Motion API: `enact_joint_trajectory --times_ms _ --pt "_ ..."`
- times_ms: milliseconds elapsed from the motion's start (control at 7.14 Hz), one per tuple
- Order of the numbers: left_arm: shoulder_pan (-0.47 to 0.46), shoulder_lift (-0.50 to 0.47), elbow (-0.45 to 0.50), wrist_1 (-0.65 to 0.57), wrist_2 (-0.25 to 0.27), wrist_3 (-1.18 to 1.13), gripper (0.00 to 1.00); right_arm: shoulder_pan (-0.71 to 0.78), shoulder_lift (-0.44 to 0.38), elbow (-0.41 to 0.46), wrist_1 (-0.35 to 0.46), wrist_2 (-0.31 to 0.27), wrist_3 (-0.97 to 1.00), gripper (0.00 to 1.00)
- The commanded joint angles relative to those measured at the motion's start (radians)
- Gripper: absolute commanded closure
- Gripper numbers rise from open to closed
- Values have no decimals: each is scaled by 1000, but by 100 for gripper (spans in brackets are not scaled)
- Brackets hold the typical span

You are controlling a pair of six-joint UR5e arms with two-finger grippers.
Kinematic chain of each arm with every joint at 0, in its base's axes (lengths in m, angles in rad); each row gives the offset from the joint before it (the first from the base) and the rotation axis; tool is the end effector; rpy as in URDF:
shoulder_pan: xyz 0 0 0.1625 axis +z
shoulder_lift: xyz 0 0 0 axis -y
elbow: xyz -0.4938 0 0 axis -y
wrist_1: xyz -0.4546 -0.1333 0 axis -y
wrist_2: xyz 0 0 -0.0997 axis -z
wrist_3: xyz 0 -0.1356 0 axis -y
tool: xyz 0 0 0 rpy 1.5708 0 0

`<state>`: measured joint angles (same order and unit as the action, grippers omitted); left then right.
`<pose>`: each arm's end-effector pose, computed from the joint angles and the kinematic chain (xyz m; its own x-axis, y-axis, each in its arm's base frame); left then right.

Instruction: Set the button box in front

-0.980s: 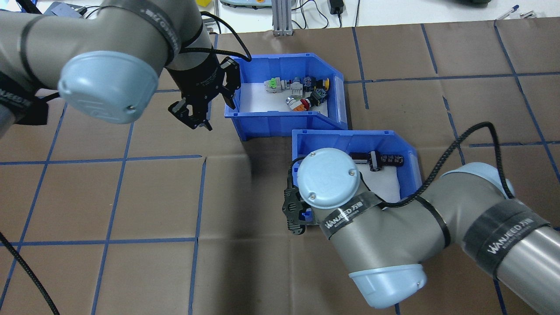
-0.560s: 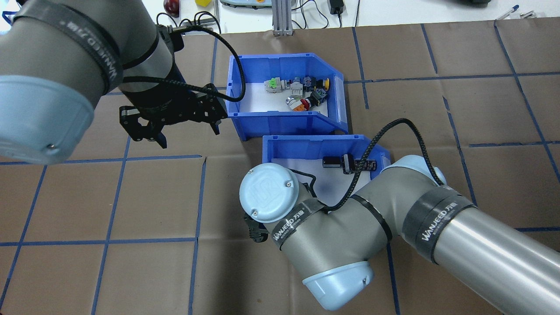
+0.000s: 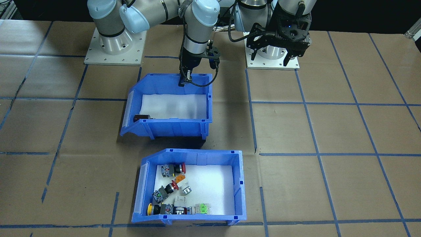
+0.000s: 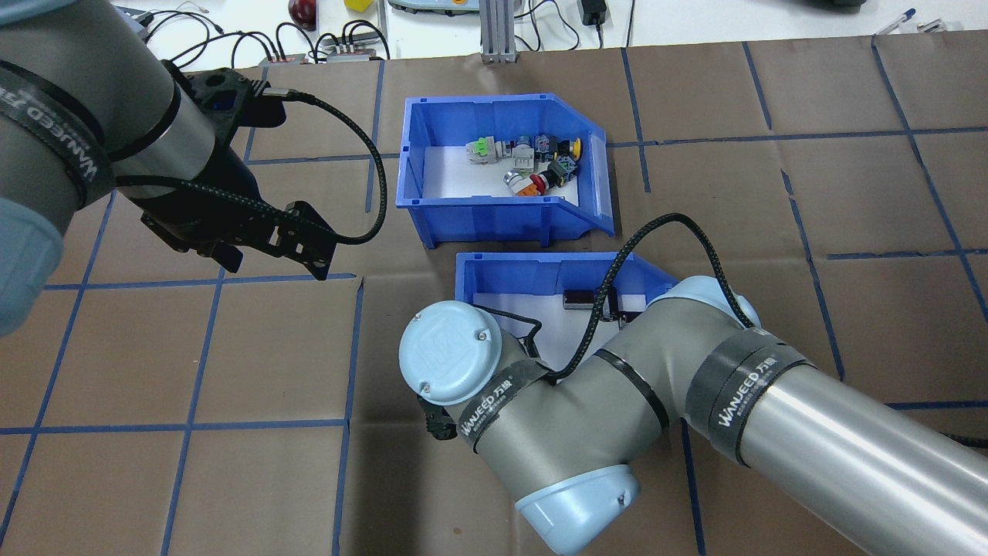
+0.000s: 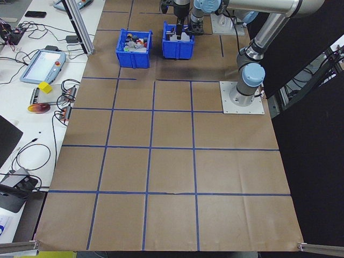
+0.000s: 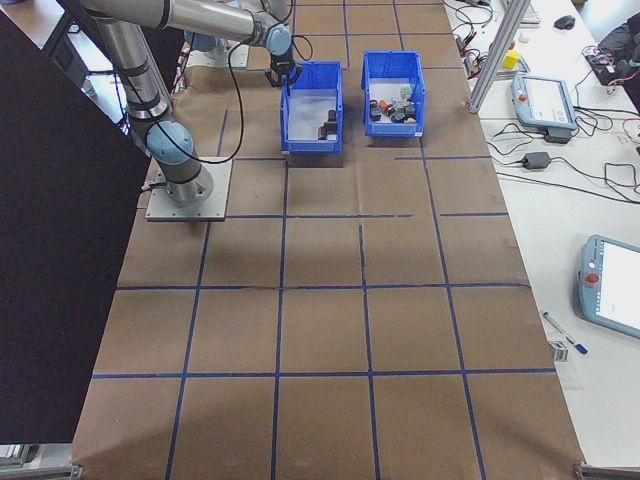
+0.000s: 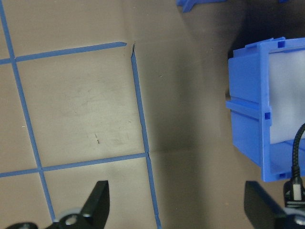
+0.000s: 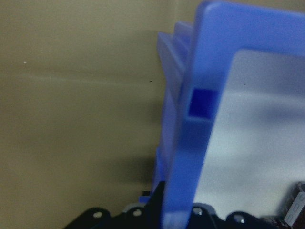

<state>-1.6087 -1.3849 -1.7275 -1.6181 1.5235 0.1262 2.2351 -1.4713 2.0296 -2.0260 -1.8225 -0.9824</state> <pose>-0.1571 -0.4547 0.5238 -0.9855 0.1625 0.0492 0.1632 0.9865 0.0120 0.3991 -0.3483 0.2721 0.0957 -0.9941 0.0519 -0.9615 -0.0788 0.2632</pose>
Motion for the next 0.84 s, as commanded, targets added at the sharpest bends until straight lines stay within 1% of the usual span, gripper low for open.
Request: enact_joint_trajectory --times_ms 0,140,280,420,560,700 --pt "4 7 -10 -8 9 12 1 9 -9 0 1 20 43 33" --pt "6 3 2 -5 12 33 1 17 -15 -6 1 20 48 0" --pt "6 -17 15 4 17 42 1 18 -32 -9 3 19 48 0" --pt "6 -23 16 6 27 43 1 15 -58 -11 24 15 47 0" --pt "6 -23 16 6 27 43 1 -5 -108 -9 80 11 42 0" --pt "6 -20 14 6 29 43 1 -31 -171 -6 108 8 33 0"
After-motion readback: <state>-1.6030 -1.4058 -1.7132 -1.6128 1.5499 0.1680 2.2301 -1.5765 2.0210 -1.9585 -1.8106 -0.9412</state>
